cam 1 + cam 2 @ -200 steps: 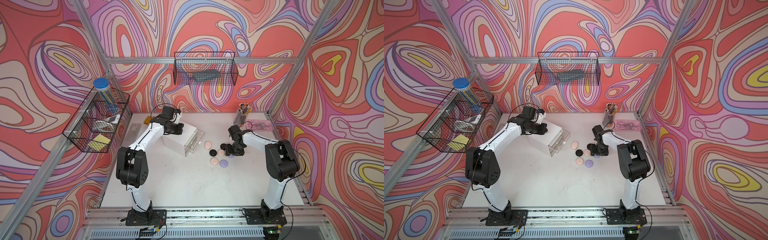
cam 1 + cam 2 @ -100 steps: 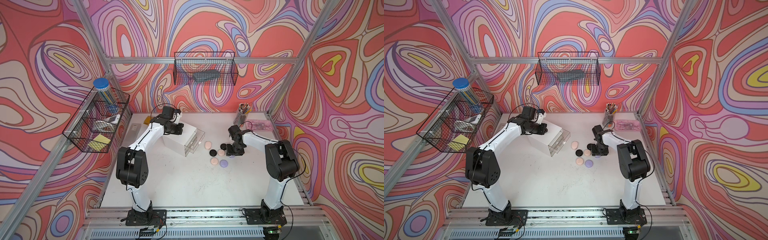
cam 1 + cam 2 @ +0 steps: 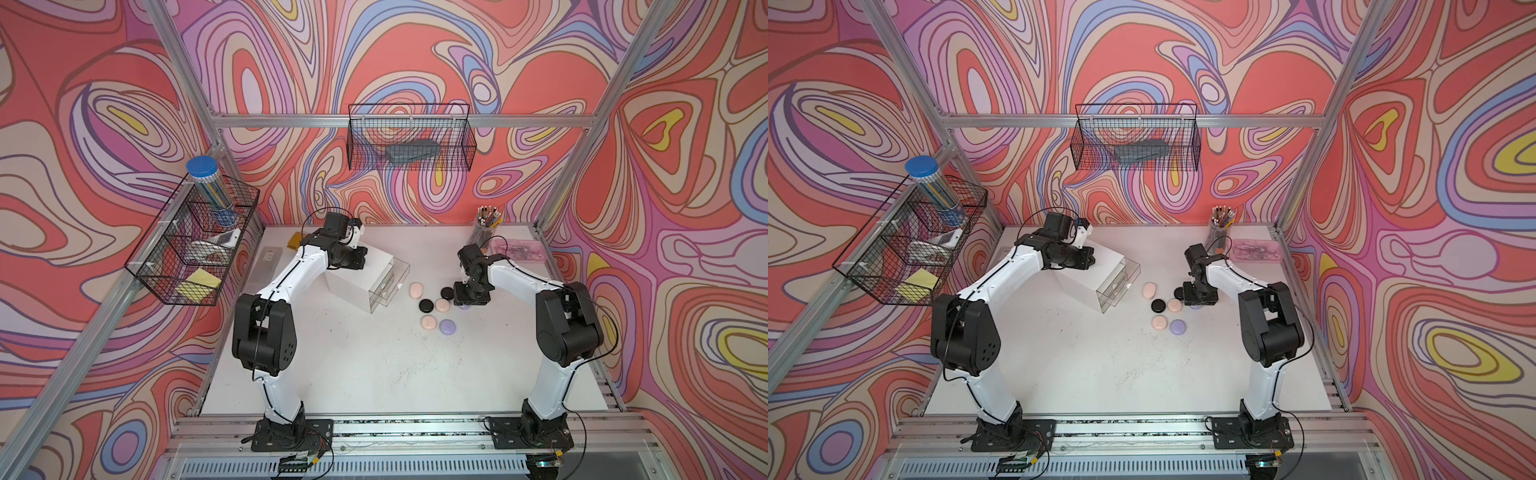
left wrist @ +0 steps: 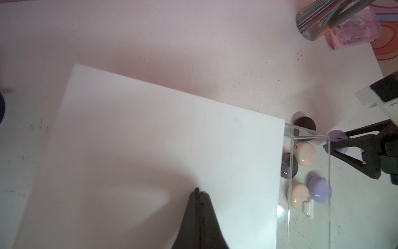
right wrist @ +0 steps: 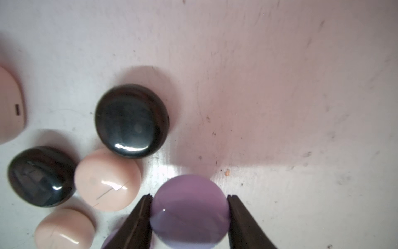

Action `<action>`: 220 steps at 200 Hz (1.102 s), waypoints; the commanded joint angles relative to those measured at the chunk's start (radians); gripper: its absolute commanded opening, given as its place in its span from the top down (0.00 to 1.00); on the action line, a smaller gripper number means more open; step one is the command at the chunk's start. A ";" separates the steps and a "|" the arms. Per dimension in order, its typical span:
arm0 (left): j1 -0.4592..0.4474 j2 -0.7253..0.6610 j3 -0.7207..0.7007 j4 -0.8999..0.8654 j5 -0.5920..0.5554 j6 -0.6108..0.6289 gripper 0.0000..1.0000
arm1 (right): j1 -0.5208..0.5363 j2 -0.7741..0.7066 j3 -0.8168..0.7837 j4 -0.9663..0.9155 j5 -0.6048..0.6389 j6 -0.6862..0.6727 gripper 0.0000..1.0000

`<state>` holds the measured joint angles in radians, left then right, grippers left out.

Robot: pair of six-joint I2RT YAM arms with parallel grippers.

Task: Put the bluetooth earphones in the drawer according to color
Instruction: Pick up the Bluetooth earphone from the center of the board, then place the bluetooth earphone in the drawer.

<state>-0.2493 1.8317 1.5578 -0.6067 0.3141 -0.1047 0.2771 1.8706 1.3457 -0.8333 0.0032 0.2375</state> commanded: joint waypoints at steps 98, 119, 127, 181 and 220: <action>-0.005 0.072 -0.051 -0.185 -0.043 0.005 1.00 | 0.174 0.037 0.508 -0.165 -0.003 -0.088 0.59; -0.005 0.075 -0.049 -0.191 -0.045 0.007 1.00 | 0.215 0.075 0.573 -0.165 -0.035 -0.088 0.59; -0.005 0.074 -0.048 -0.191 -0.044 0.006 1.00 | 0.231 0.091 0.594 -0.167 -0.040 -0.089 0.59; -0.005 0.075 -0.048 -0.192 -0.044 0.005 1.00 | 0.320 0.194 0.716 -0.165 -0.088 -0.090 0.59; -0.005 0.074 -0.050 -0.191 -0.041 0.005 1.00 | 0.345 0.241 0.767 -0.165 -0.120 -0.088 0.59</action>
<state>-0.2493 1.8317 1.5585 -0.6079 0.3141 -0.1047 0.6136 2.0922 2.0750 -0.9958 -0.0837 0.1566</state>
